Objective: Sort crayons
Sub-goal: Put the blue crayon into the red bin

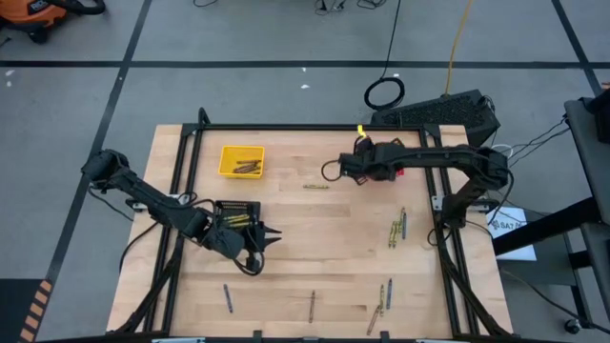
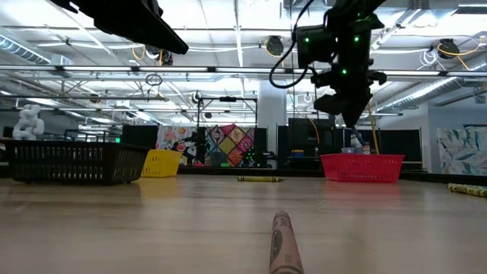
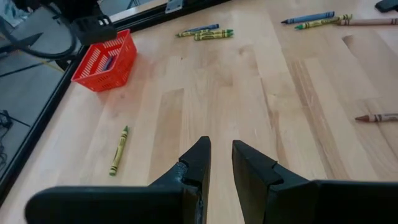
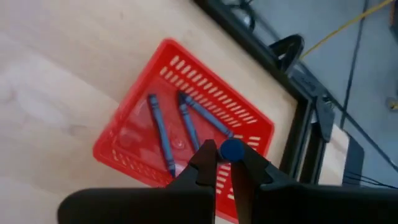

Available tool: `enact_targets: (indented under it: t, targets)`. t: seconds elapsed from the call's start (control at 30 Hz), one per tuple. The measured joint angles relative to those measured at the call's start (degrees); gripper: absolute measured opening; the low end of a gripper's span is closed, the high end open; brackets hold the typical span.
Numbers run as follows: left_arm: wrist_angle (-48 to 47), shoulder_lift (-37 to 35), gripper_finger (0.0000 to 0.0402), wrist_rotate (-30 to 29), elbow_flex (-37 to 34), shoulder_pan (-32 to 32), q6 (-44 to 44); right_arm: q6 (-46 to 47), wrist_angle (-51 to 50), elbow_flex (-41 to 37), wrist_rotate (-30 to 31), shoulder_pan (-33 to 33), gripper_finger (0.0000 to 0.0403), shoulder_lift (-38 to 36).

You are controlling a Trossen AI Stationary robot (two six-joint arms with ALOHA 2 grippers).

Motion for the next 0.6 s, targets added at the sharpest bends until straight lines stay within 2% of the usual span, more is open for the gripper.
enact_targets:
  t: [0.17,0.43,0.6]
  targets:
    - [0.0,0.0,0.0067,0.0,0.0,0.0,-0.2,-6.9,1.5,0.0,-6.9,-4.8,0.0004,0.0]
    - [0.1,0.0,0.0067,0.6,0.0,0.0,-1.5,-12.5,1.9,0.0,-12.5,-9.3,0.0004,0.1]
    - [0.1,0.0,0.0067,1.7,0.0,0.0,-1.6,-13.7,1.9,0.0,-12.8,-9.9,0.0005,0.1]
